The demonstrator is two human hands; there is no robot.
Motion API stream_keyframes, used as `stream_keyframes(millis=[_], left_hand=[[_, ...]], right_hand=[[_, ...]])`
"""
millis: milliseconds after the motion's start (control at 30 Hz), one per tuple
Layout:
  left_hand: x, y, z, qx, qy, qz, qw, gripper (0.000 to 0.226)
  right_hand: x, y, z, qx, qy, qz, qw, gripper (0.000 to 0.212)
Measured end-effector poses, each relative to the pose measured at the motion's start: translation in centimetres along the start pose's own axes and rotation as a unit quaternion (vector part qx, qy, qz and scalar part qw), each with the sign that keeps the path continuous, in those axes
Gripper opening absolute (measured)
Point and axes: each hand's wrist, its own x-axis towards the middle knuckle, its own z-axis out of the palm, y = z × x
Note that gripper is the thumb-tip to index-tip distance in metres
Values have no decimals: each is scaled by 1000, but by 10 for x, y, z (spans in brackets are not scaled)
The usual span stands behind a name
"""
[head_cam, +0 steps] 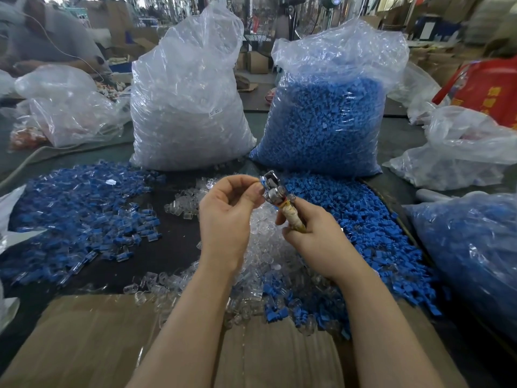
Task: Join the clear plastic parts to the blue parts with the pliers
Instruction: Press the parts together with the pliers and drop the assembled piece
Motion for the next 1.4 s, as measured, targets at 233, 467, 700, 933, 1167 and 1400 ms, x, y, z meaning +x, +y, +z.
stream_keyframes(millis=[233, 467, 700, 933, 1167, 1400], left_hand=[[1, -2, -1, -9, 16, -29, 999, 12], [17, -2, -32, -112, 105, -189, 970, 10], [34, -3, -99, -343, 341, -272, 832, 8], [36, -3, -131, -418, 425, -218, 773, 16], [35, -3, -128, -410, 382, -193, 805, 9], [36, -5, -96, 77, 158, -245, 953, 12]], right_hand=[[0, 3, 3, -35, 16, -2, 999, 17], [3, 7, -1, -68, 56, 22, 996, 9], [3, 20, -17, -193, 100, 129, 968, 16], [-2, 32, -27, -288, 149, 252, 912, 7], [-2, 34, -23, -318, 152, 280, 893, 15], [-2, 37, -14, -356, 130, 251, 891, 27]])
